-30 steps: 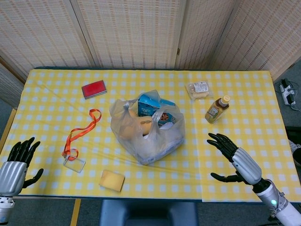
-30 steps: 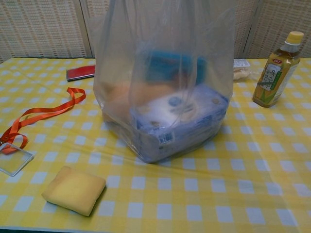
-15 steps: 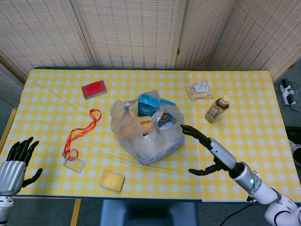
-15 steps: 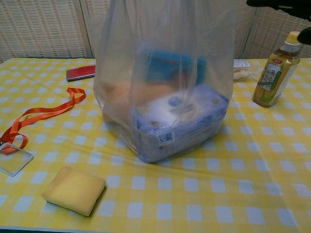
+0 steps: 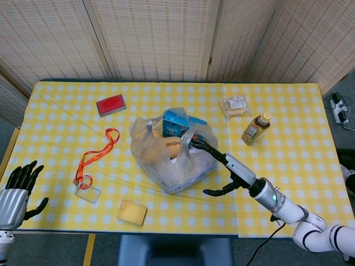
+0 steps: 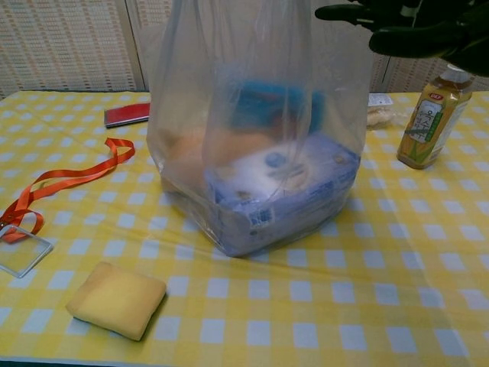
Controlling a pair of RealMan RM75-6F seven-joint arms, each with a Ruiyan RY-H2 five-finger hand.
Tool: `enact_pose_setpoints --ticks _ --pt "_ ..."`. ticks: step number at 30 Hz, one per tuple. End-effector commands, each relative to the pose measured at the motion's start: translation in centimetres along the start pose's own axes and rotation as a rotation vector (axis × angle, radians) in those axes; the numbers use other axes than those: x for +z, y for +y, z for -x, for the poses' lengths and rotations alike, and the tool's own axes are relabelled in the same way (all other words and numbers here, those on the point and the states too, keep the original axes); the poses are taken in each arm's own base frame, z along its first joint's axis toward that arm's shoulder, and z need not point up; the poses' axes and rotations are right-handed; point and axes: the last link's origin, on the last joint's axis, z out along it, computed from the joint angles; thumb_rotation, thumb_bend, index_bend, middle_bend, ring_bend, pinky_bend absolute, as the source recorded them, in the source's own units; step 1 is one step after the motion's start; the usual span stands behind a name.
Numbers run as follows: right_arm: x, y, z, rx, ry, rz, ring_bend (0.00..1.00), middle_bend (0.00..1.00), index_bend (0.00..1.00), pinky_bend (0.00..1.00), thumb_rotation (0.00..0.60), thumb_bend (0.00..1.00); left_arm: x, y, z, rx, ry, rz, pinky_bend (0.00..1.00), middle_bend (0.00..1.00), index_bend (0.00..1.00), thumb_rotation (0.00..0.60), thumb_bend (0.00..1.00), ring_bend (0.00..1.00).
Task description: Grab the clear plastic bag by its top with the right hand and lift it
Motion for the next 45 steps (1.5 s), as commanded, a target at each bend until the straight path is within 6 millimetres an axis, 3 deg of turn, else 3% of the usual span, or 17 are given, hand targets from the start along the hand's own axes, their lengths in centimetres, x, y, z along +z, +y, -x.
enact_pose_setpoints --ticks 1,26,45 --pt "1.1 0.0 0.2 -0.025 -0.005 -0.005 0.0 0.0 0.0 0.0 0.6 0.26 0.0 0.0 0.0 -0.003 -0.001 0.001 0.0 0.0 0.0 0.6 0.35 0.0" --pt "8.1 -0.3 0.8 0.017 -0.034 0.131 0.0 0.0 0.0 0.0 0.6 0.26 -0.7 -0.3 -1.0 -0.019 0.042 0.006 0.0 0.0 0.0 0.6 0.35 0.0" --pt "9.1 0.0 2.4 -0.026 -0.046 0.178 0.0 0.0 0.0 0.0 0.6 0.26 -1.6 -0.1 -1.8 -0.058 0.055 0.044 0.0 0.0 0.0 0.6 0.35 0.0"
